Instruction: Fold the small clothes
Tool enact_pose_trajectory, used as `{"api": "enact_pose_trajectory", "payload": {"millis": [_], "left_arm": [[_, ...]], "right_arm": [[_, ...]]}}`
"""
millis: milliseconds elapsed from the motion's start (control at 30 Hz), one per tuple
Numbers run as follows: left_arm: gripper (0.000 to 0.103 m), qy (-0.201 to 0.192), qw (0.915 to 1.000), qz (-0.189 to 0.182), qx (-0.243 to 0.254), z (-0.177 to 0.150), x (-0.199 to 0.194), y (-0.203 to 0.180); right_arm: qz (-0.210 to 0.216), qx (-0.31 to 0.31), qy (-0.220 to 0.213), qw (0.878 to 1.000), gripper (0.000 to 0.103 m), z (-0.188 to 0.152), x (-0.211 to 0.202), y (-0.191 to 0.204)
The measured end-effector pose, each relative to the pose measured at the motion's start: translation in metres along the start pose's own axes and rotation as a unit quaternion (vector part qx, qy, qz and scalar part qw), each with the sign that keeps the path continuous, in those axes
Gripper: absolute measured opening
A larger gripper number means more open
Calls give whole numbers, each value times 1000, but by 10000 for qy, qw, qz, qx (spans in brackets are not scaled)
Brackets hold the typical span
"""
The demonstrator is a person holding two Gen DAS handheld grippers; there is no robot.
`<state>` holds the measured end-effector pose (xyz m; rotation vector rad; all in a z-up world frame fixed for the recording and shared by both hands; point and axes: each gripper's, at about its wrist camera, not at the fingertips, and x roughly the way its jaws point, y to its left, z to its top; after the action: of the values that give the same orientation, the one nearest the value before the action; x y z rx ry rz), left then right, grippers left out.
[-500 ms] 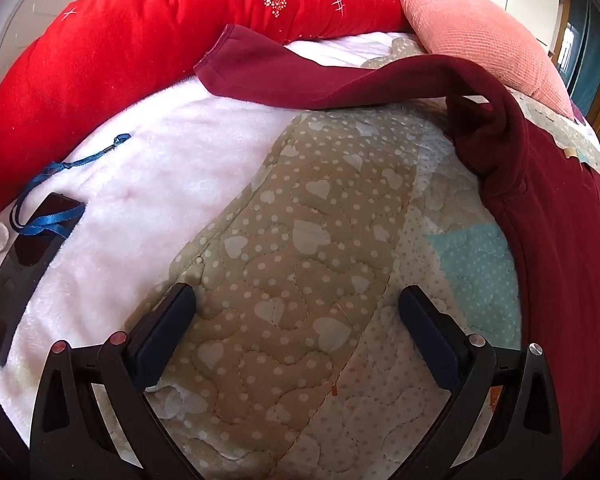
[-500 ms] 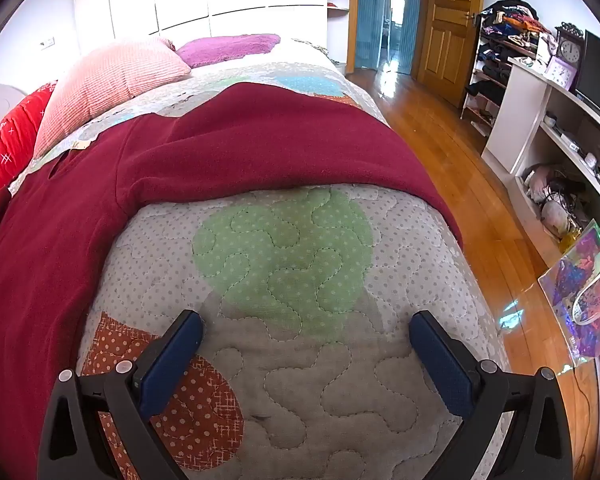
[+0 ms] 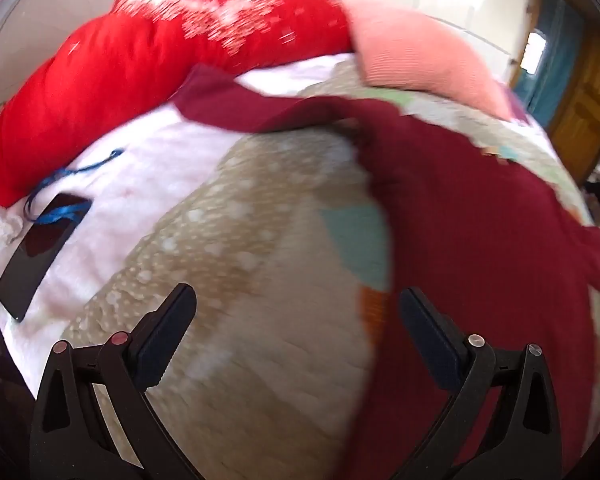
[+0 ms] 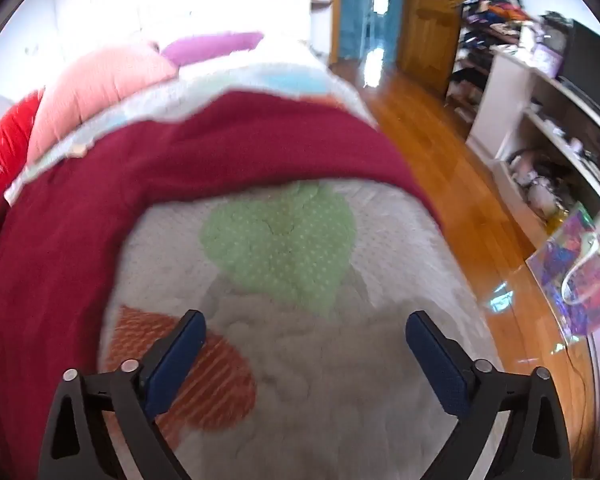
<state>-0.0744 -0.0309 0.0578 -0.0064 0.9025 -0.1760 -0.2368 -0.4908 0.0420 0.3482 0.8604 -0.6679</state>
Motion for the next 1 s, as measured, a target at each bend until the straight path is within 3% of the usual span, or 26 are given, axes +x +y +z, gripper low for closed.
{"api": "enact_pose_trajectory", "payload": {"millis": [233, 333, 500, 733, 1000], "left_arm": [[102, -320, 9966, -478, 590, -3, -41, -55], [102, -434, 9947, -478, 795, -5, -56, -77], [102, -551, 9928, -581, 892, -8, -70, -89], [102, -571, 9916, -600, 996, -14, -71, -96], [102, -550, 9920, -603, 965, -19, -66, -97]], "right_arm": [[582, -93, -468, 9972, 99, -17, -73, 33], [864, -258, -648, 9938, 99, -21, -93, 60], [910, -805, -854, 9889, 99, -25, -113, 107], [1137, -1021, -864, 9845, 99, -30, -116, 145], [1225, -1160, -806, 9824, 99, -33, -108, 162]]}}
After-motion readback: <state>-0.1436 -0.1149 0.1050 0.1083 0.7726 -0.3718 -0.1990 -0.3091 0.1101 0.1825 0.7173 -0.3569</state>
